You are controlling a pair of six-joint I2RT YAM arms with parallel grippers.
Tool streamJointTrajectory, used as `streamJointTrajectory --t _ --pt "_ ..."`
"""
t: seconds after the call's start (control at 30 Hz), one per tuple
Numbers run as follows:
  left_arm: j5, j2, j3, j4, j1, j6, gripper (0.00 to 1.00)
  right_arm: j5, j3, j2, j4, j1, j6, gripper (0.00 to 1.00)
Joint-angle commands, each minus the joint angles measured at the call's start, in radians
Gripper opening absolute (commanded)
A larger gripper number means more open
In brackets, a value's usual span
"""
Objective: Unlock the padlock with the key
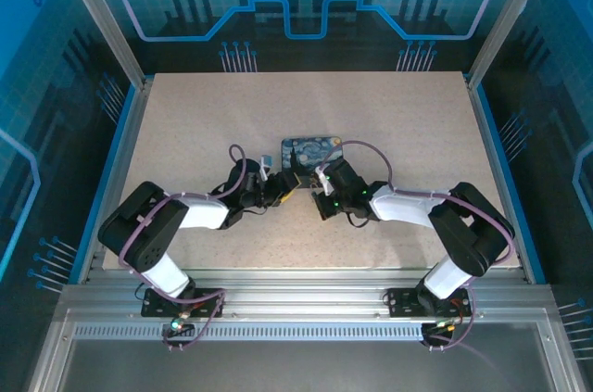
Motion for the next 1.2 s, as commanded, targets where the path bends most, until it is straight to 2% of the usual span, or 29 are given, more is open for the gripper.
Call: streamJointTrajectory --t 0.0,0.03,0.13,0.17,0.2,0.47,0.63,0.8,0.93,1.17 --pt "-0.016 -0.053 -0.012 -0.051 0.008 0.074 0.63 -0.002 0.032 -0.047 -0.068 -0.015 -0.096 0.0" --pt "-0.013 -0.062 -0.012 -0.065 0.008 0.086 0.67 -0.001 0.036 -0.054 -0.078 -0.019 -0.11 0.0" --pt "0.011 -0.086 -0.002 -0.111 0.011 0.114 0.68 -0.015 0.054 -0.066 -0.109 -0.032 -0.153 0.0" --pt "0.019 -0.095 0.002 -0.131 0.01 0.125 0.74 -0.017 0.06 -0.069 -0.119 -0.034 -0.169 0.0" --pt "0.026 -0.103 0.005 -0.149 0.011 0.135 0.98 -0.023 0.064 -0.069 -0.127 -0.035 -0.185 0.0" --pt "0.025 -0.217 0.006 -0.329 0.017 0.228 0.99 -0.059 0.146 -0.044 -0.248 -0.04 -0.357 0.0" --pt "0.02 -0.278 0.009 -0.426 0.021 0.27 0.99 -0.08 0.174 -0.03 -0.278 -0.038 -0.412 0.0" --pt "-0.003 -0.351 -0.012 -0.509 0.026 0.307 0.99 -0.057 0.213 -0.013 -0.324 -0.03 -0.485 0.0" --pt "-0.017 -0.405 -0.037 -0.539 0.033 0.316 0.99 -0.01 0.249 0.027 -0.373 -0.028 -0.542 0.0" --pt "-0.025 -0.432 -0.058 -0.547 0.036 0.308 0.99 -0.003 0.256 0.05 -0.358 -0.018 -0.605 0.0"
